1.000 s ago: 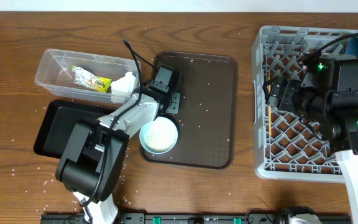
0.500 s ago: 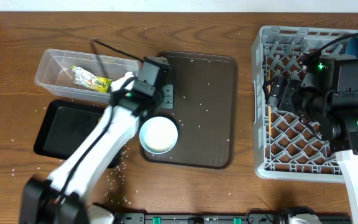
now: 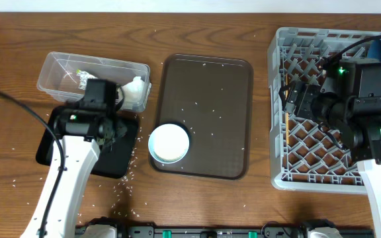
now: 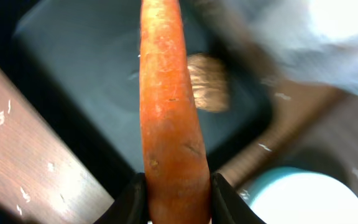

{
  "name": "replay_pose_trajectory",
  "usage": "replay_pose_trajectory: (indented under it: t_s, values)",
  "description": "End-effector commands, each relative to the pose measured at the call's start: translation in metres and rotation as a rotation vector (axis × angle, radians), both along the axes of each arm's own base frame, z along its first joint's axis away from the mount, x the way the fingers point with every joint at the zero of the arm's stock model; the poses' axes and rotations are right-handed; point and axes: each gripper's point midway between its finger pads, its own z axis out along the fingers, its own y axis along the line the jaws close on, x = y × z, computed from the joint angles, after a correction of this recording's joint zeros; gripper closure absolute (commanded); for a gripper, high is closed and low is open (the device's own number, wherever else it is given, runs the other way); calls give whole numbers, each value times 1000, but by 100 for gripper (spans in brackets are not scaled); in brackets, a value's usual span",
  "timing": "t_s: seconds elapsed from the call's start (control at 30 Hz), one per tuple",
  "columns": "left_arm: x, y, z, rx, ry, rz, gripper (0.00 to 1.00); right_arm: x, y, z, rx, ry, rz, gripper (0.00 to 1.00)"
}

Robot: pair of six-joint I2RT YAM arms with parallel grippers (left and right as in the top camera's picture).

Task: Sort waste into correct bins and load items into the dishwasher rack
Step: 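Move the carrot left and drop it onto the black tray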

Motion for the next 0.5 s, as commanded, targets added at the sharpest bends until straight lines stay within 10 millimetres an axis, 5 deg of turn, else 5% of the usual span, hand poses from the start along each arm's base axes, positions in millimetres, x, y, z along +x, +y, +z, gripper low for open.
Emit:
replay_pose_trajectory:
  t_s: [0.0,0.2,0.3,0.47]
  values:
    - [-19,15,-36,-54,19,263,77,1,2,4,10,-6,-3,16]
    - [-7,19,-72,-139,-71,320,75,0,2,3,9,-1,-2,15]
    - [-7,21,-72,-144,-76,331,35,0,1,3,9,0,-3,15]
    - [-7,0,-69,-222,-41,159,20,0,1,3,9,-1,-3,14]
